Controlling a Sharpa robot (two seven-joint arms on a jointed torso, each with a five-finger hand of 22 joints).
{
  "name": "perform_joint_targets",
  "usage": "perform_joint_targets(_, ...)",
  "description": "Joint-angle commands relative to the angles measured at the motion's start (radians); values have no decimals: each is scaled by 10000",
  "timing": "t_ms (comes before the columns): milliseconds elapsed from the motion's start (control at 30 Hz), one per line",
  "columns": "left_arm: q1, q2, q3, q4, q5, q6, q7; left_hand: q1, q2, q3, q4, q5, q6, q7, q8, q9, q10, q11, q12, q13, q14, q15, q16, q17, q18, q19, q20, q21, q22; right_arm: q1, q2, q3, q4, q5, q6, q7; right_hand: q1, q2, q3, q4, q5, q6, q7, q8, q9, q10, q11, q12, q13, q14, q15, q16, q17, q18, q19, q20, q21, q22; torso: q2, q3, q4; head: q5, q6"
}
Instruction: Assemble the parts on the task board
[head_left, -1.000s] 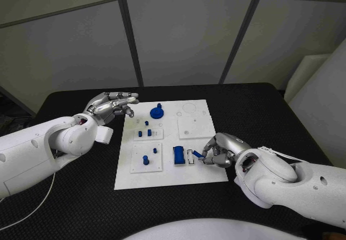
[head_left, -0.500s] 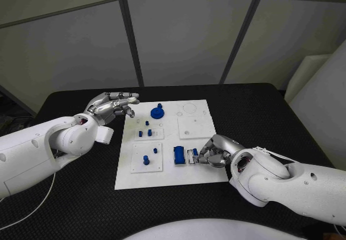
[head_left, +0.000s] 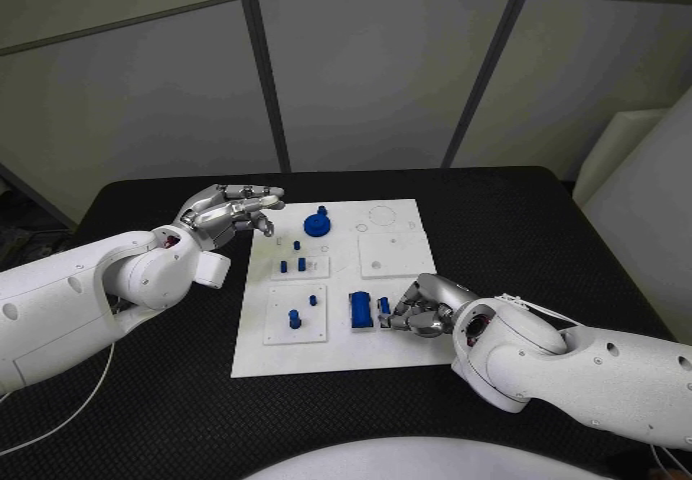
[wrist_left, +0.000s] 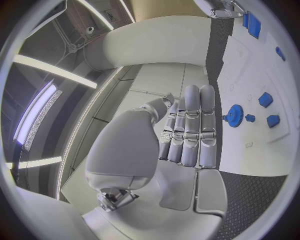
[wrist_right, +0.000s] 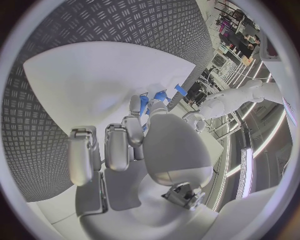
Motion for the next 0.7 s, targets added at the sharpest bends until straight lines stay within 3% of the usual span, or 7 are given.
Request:
perform_joint_targets(33,14,-11,9,27,-123,220,-63,12,41,-22,-12,-13,-18,38,-32,-16,-75,-17,-50,9,-40,-1,-41,-5,-121,-12,52,-61,-11,11,29,-2,-33,149,31,-41,-112,25,-61,11,-37,28,41,-52,-4,322,-236,-30,-10,519,-41,57,-1,-152,1037,-90,28,2635,-6,5,-6,14,3)
perform_joint_targets(367,15,-4,9,13,-134,240,-102,4,32,-29,-12,-14,-29,41,-37,-20,-84,-14,-53,8,-44,3,-43,-5,-123,-12,53,-66,-14,12,56,-2,-31,157,55,22,-445,0,-169,21,-232,62,52,-72,18,322,-229,-40,-4,508,-41,57,-12,-152,1037,-96,28,2635,-16,13,-8,24,-23)
perform_joint_targets(500,15,-2,9,3,-135,246,-112,4,32,-29,-12,-14,-29,41,-37,-20,-84,-14,-53,8,-44,3,-43,-5,-123,-12,53,-66,-14,12,19,-2,7,152,2,69,-1428,-21,-554,1,-2536,150,69,-68,74,338,-208,-39,17,493,-16,56,-18,-152,1037,-84,28,2635,-11,13,-8,20,-23)
perform_joint_targets(567,15,0,9,-3,-135,248,-114,4,32,-29,-12,-14,-29,41,-37,-20,-84,-14,-53,8,-44,3,-43,-5,-123,-12,53,-66,-14,12,-10,-2,24,133,-39,104,-1800,-188,-614,22,-3635,159,82,-73,114,329,-196,-59,15,483,-12,42,-41,-152,1037,-79,28,2635,-13,15,-13,20,-22)
perform_joint_targets(600,15,2,9,-5,-135,251,-116,4,32,-29,-12,-14,-29,41,-37,-20,-84,-14,-53,8,-44,3,-43,-5,-123,-12,53,-66,-14,12,-28,-2,34,121,-60,119,-1980,-294,-561,41,-3957,156,85,-79,136,319,-182,-82,5,479,-11,34,-53,-152,1037,-72,28,2635,-11,13,-15,27,-20)
perform_joint_targets(700,14,5,9,-9,-135,254,-120,4,32,-29,-12,-14,-29,41,-37,-20,-84,-14,-53,8,-44,3,-43,-5,-123,-12,53,-66,-14,12,-99,-2,66,50,-126,146,-2220,-513,-384,43,-4263,144,98,-89,179,305,-178,-107,0,472,0,17,-79,-152,1037,-62,28,2635,-8,14,-13,26,-27)
